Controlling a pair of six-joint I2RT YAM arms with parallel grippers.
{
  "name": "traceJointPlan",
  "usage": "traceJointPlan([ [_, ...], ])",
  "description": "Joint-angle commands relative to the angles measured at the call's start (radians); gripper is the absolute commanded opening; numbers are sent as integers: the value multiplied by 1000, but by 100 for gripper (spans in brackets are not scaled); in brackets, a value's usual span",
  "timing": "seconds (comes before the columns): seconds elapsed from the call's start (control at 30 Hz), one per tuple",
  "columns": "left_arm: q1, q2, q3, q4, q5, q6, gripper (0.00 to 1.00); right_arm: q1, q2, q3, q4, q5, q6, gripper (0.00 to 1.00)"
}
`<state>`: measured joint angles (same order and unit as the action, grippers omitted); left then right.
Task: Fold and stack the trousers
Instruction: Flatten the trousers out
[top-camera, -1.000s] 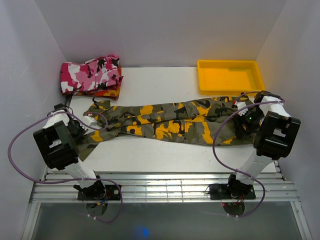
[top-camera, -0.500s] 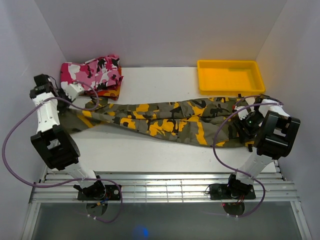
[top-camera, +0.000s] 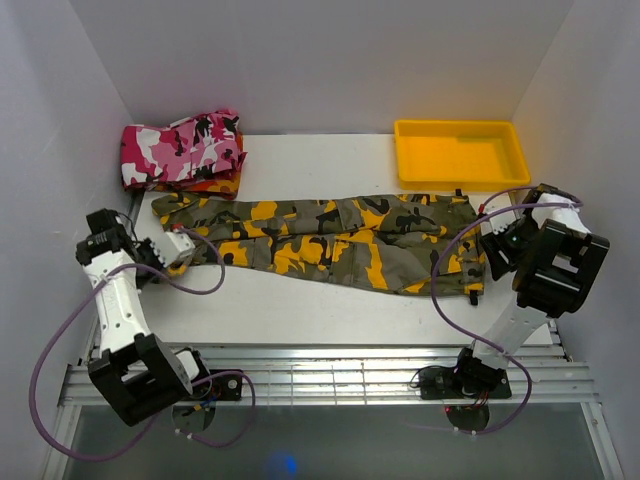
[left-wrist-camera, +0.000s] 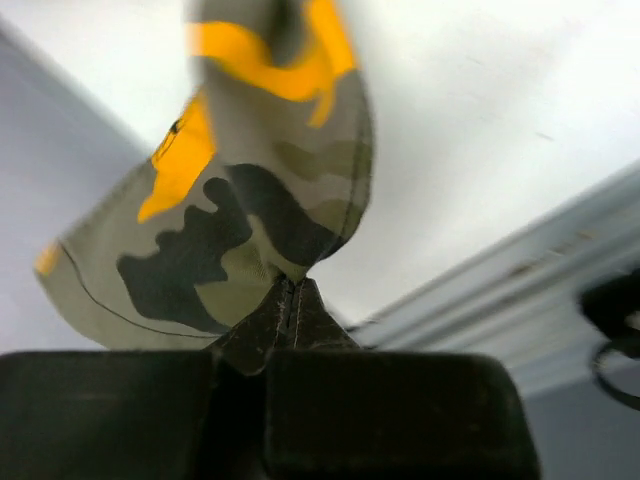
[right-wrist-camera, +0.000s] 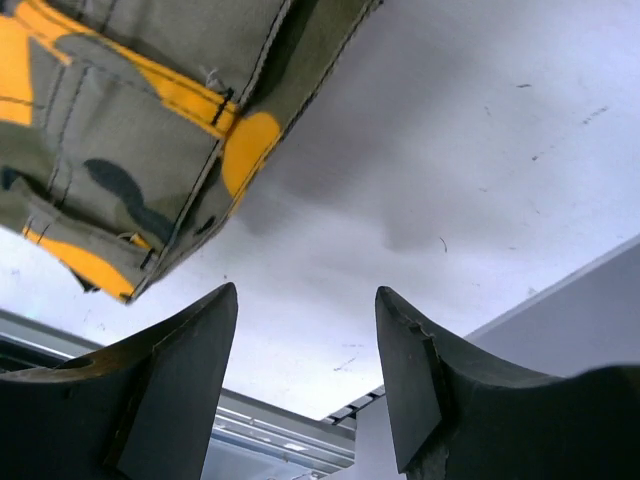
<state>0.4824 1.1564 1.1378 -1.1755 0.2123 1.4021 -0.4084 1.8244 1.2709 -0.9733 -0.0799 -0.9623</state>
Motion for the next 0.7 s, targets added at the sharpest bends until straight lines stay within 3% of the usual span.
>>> traceJointPlan([
  [0.0, 25, 8, -204, 55, -94, -17, 0, -10, -20, 80, -171, -95, -113, 64],
  [0.2, 87, 130, -302, 276, -163, -167, 0, -10, 30, 52, -309, -202, -98, 72],
  [0.37, 143, 224, -199, 415, -162, -219, 0, -10, 47, 2, -283, -287, -30, 73],
  [0.57, 147, 284, -76, 407, -106, -227, 0, -6, 76, -41, -173, -324, 135, 72],
  [0.63, 150, 289, -30, 373, -77, -209, 0, -4, 81, -39, -147, -355, 160, 69],
  [0.67, 150, 295, -18, 367, -70, -207, 0, -6, 85, -28, -143, -365, 169, 55],
])
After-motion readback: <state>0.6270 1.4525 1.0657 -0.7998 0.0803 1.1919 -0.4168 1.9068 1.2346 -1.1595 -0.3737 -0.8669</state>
